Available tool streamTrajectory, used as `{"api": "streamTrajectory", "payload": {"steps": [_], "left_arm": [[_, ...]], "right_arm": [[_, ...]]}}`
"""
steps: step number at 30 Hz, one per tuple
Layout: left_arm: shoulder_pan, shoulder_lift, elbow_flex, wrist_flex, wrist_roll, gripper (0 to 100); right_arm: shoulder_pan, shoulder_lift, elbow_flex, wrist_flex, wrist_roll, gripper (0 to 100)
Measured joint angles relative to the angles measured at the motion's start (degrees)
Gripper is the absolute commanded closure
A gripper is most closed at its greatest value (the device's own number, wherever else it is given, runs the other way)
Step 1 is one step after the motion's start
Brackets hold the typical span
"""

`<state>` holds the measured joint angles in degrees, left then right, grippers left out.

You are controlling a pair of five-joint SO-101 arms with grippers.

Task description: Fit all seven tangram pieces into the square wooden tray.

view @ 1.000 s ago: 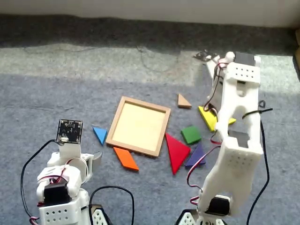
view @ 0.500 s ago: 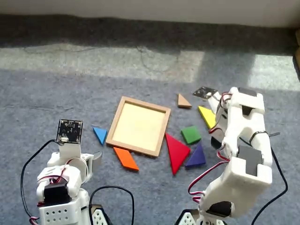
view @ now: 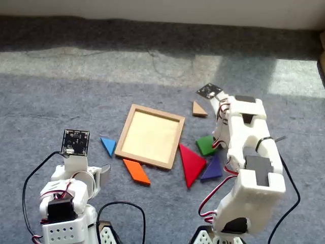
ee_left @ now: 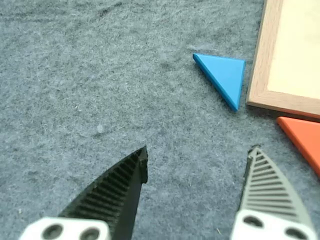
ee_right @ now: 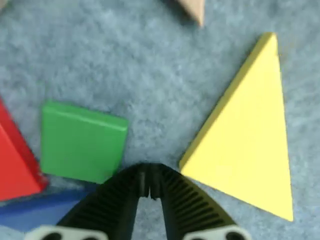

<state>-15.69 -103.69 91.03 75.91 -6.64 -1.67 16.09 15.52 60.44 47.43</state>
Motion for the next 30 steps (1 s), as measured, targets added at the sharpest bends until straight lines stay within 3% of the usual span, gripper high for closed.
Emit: {"api": "streamTrajectory", "payload": {"steps": [10, 18, 23, 30], "left_arm": [[0.0, 0.0, 0.0, 0.0, 0.0, 69], [0.0, 0.0, 0.0, 0.0, 0.0, 69], [0.0, 0.0, 0.0, 0.0, 0.0, 69], [0.0, 0.0, 0.0, 0.0, 0.0, 69]], "right_arm": [[0.1, -7.6, -11.1, 12.5, -2.5, 96.6], [1.2, -9.4, -11.1, 13.2, -2.5, 60.6], [1.1, -3.0, -11.1, 13.1, -2.4, 59.8], [1.8, 7.2, -15.6, 14.3, 4.4, 59.8]]}}
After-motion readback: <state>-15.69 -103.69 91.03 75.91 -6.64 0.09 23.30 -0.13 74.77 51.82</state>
